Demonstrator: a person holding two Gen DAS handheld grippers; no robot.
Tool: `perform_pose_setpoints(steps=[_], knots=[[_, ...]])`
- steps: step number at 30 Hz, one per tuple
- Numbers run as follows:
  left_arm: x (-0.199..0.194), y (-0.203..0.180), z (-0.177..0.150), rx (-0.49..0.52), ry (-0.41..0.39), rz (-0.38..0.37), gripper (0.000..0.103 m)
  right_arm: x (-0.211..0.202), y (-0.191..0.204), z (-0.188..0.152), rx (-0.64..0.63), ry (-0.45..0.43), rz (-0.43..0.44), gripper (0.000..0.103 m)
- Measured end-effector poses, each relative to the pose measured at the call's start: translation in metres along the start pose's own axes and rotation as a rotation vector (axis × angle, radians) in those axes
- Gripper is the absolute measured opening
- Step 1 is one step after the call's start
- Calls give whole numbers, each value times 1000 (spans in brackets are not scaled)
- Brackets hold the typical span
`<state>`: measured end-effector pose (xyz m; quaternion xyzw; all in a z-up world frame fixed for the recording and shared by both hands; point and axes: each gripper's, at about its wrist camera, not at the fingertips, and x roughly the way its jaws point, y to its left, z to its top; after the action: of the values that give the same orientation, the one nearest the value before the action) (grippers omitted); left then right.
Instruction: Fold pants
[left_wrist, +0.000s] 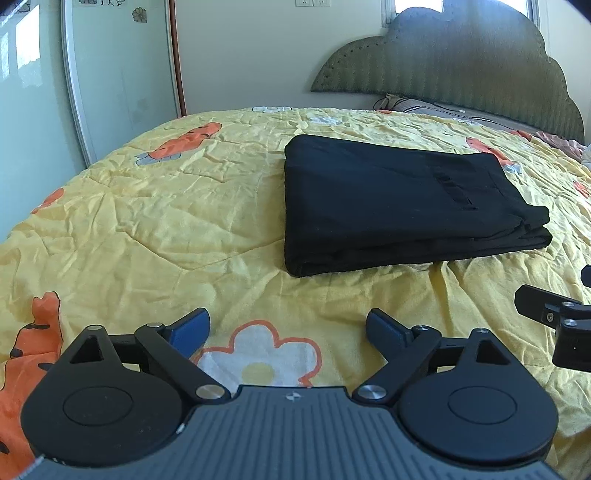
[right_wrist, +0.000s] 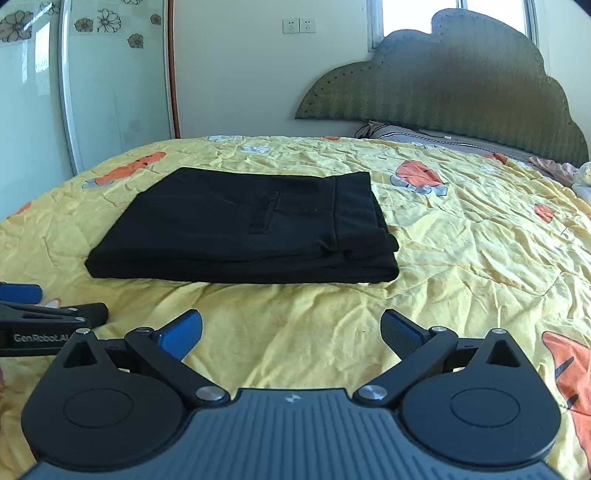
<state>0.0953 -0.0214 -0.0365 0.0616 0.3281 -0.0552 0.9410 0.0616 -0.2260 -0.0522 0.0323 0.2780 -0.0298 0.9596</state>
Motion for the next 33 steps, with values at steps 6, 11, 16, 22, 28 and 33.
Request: perform_pose_setpoints(steps=[6,11,16,22,28,33], knots=[[-4,-4,-5,25,-23,5,99,15,-13,-8,45,96,-6,103],[-3,0,-7,19,-11,-24,102,14,-11,-10,36,98,-15,103],[-1,6,-8,-17,6,-49,103,14,-11,-10,35,98,-15,103],[-2,4,-7,-17,7,-49,103,14,-11,-10,36,98,-15,103],[-1,5,-7,-19,7,-51,103,14,-11,-10,36,98,-15,103],[-2,5,-7,-19,6,-51,103,14,-11,-10,36,98,-15,103]])
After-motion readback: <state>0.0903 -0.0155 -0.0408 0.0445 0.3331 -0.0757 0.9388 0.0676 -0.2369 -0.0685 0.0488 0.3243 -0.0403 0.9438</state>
